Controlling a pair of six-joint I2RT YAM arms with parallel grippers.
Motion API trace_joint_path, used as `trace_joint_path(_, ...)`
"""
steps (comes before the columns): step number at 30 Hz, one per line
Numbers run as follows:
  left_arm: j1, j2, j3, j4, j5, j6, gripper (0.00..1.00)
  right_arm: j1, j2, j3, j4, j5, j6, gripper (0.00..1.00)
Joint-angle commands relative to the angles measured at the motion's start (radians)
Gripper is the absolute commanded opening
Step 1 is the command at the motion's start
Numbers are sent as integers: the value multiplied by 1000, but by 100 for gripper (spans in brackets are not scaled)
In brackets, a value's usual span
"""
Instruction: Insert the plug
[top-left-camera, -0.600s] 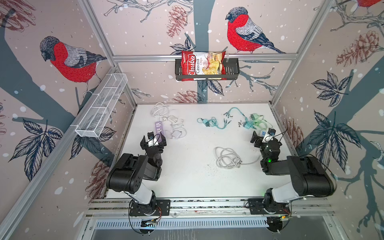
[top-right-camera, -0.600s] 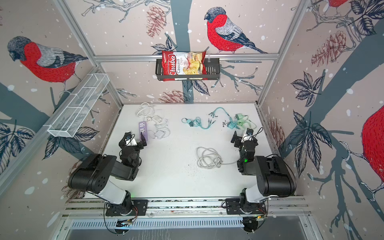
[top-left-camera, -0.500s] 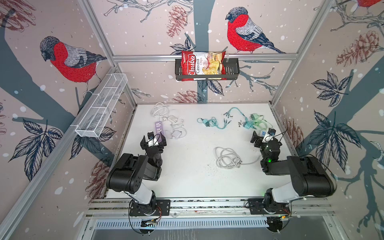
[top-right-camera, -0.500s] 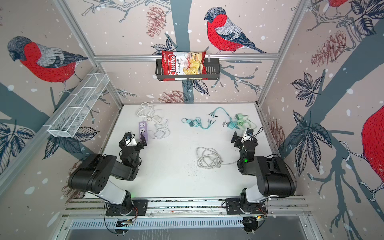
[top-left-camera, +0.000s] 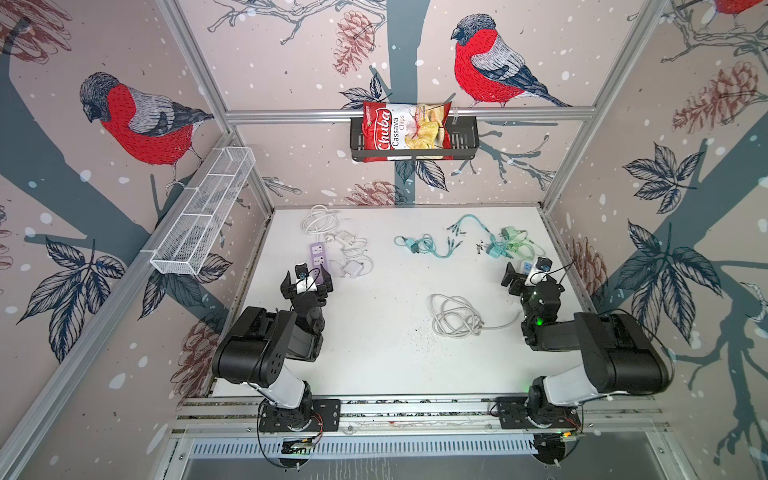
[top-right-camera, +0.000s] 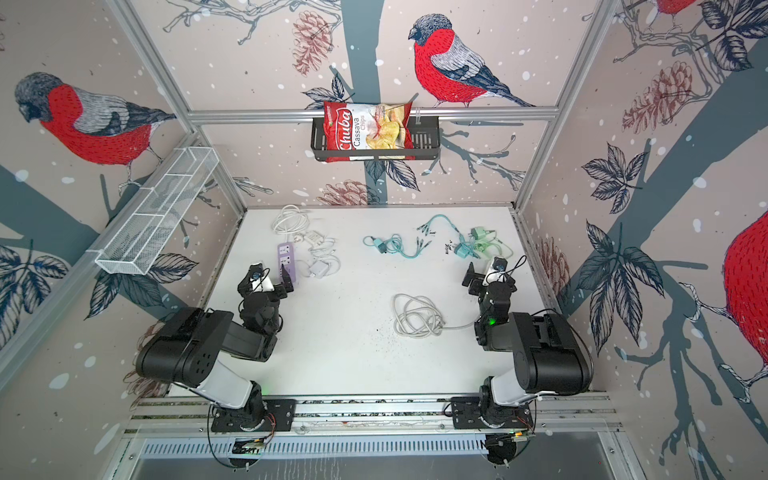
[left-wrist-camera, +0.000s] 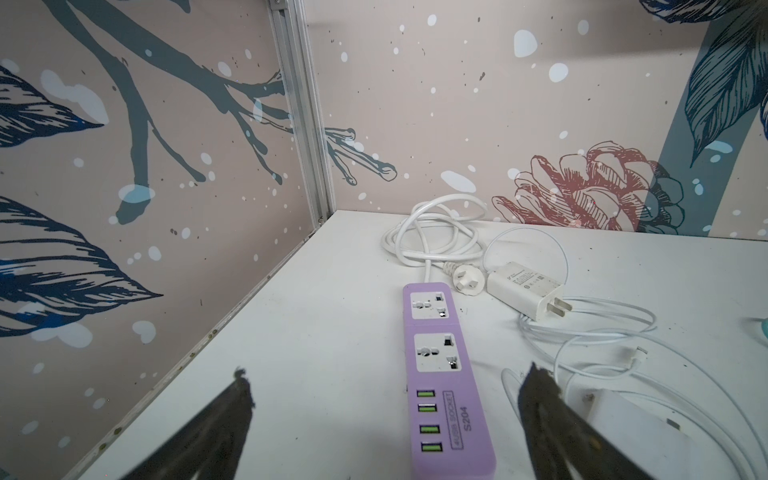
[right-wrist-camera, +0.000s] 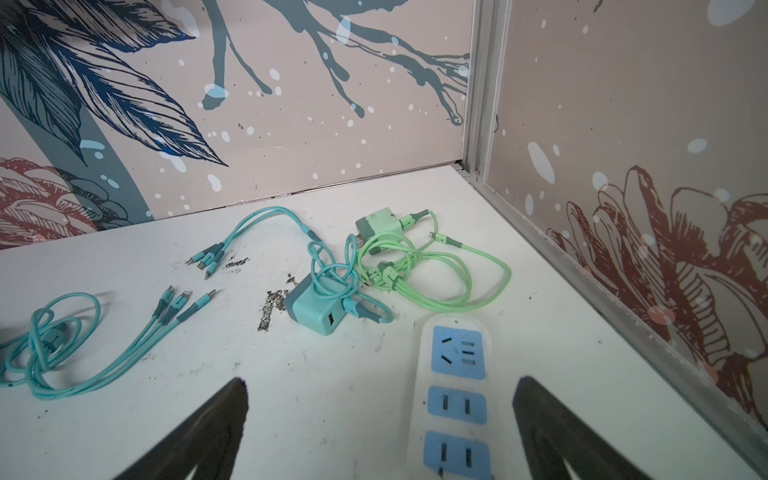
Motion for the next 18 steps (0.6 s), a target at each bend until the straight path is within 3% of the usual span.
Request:
trace_joint_path(1, 0, 0, -59, 116, 34, 15, 98, 23, -22, -98, 200, 72, -4, 100)
trace_joint_path(3, 0, 34, -158, 331, 54, 21, 98, 28, -31, -197, 393, 100, 3, 100)
trace_joint_path(6, -2, -43, -206, 297, 55, -9, 98, 21, 42, -306, 672, 149, 27, 100)
trace_joint_path(8, -3, 2, -191, 339, 49, 6, 98, 24, 34, -284, 622, 162, 27, 100)
trace_joint_path(11, -11, 47, -146, 344, 52, 46, 98, 25, -31, -216, 408, 180, 42, 100)
trace_joint_path(18, -20, 24, -90, 215, -11, 35, 98, 35, -9, -51, 124, 217, 43, 100)
